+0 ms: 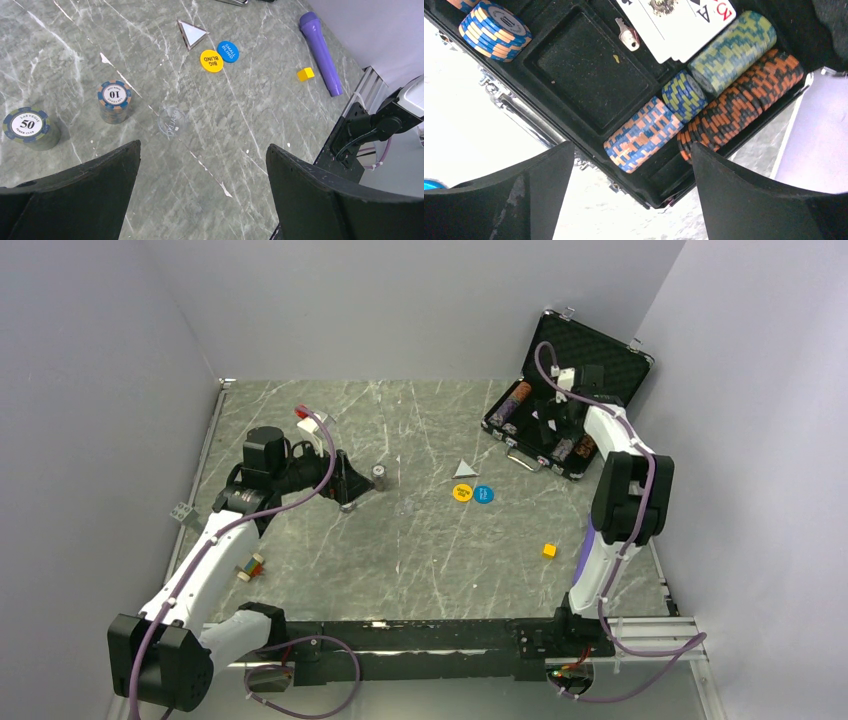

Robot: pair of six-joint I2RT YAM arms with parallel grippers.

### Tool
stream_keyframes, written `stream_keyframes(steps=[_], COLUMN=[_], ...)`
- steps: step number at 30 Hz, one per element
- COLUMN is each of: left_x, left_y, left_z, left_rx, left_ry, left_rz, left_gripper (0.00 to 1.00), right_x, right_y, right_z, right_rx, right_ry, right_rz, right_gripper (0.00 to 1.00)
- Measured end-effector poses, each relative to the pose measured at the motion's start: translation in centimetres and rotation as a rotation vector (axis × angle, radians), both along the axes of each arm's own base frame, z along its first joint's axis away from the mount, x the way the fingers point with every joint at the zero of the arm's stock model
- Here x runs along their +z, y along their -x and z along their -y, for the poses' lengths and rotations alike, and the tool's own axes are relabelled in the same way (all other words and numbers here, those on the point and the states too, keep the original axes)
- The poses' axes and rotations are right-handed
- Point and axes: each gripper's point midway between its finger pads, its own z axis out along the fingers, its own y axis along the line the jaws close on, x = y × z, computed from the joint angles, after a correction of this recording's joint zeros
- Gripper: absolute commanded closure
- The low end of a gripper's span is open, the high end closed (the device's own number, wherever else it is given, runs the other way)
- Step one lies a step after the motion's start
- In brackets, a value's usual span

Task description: Pack up texas hold em set

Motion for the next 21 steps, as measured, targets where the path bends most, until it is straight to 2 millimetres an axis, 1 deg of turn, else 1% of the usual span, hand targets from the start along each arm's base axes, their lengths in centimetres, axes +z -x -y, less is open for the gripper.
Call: stream_keyframes(steps=[4, 8, 11, 17, 21], left_x=[0.0, 0.0, 0.2, 0.6, 0.8], left_y=[0.0, 0.0, 0.0, 0.2, 0.2], left_z=[0.0, 0.0, -0.1, -0.1, -0.2], left_rx=[0.000, 0.001, 0.003, 0.004, 0.007], left_ry=[0.000, -0.001, -0.001, 0.002, 0.000], left_rz=[0.000, 0.001, 0.006, 0.024, 0.032], left_gripper=[0.00, 0.01, 0.01, 0.01, 0.01], right_x=[0.0, -0.2, 0.1, 0.6, 0.3], right_y=[1.1, 3.6, 4.7, 4.0, 3.6], right_z=[-0.5, -2.1, -3.1, -4.2, -4.4], right_rx=[-0.119, -0.231, -0.289, -0.343, -0.362], right_ry=[-0.074, -0.206, -0.288, -0.390, -0.410], right_rz=[-0.002, -0.002, 0.001, 0.022, 0.023], right_gripper=[0.12, 0.12, 0.12, 0.12, 0.12])
